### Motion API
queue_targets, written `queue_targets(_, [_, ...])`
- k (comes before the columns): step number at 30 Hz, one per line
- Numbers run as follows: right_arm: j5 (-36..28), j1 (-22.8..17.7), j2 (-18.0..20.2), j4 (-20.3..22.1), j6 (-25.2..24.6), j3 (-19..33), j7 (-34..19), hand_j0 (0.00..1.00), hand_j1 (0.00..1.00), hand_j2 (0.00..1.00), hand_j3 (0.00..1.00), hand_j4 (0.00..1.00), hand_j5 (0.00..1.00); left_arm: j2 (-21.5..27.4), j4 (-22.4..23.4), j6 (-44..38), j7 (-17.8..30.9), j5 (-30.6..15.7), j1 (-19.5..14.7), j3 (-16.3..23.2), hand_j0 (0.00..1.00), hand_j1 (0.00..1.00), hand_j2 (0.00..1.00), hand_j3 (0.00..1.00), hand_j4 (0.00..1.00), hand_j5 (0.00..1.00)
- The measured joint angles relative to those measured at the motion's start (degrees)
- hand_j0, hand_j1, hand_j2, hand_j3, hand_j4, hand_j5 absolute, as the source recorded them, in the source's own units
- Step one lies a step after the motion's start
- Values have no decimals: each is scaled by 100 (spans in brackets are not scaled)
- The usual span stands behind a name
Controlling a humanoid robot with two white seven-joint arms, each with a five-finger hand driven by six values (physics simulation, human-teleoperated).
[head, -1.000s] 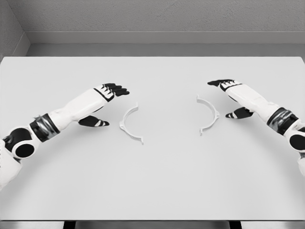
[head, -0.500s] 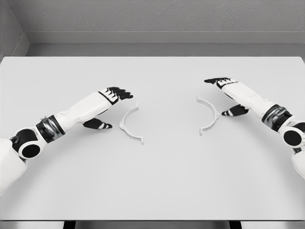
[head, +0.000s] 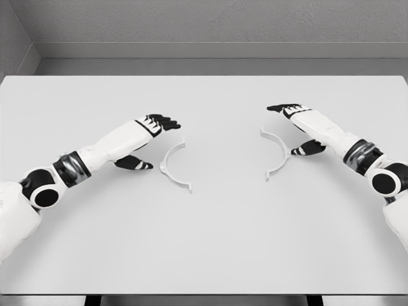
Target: Assemble PVC drainage pipe clamps
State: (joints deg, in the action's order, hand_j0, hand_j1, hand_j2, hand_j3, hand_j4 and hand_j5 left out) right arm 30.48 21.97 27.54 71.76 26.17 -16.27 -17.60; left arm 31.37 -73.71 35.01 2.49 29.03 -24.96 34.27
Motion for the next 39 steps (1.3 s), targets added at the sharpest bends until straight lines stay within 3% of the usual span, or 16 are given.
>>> queue_targets(39, [24, 352, -477, -63, -220, -586, 0, 100, 100, 100, 100, 100, 100, -432, 19, 0, 0, -1, 18, 22, 100, 100, 100, 100, 100, 100])
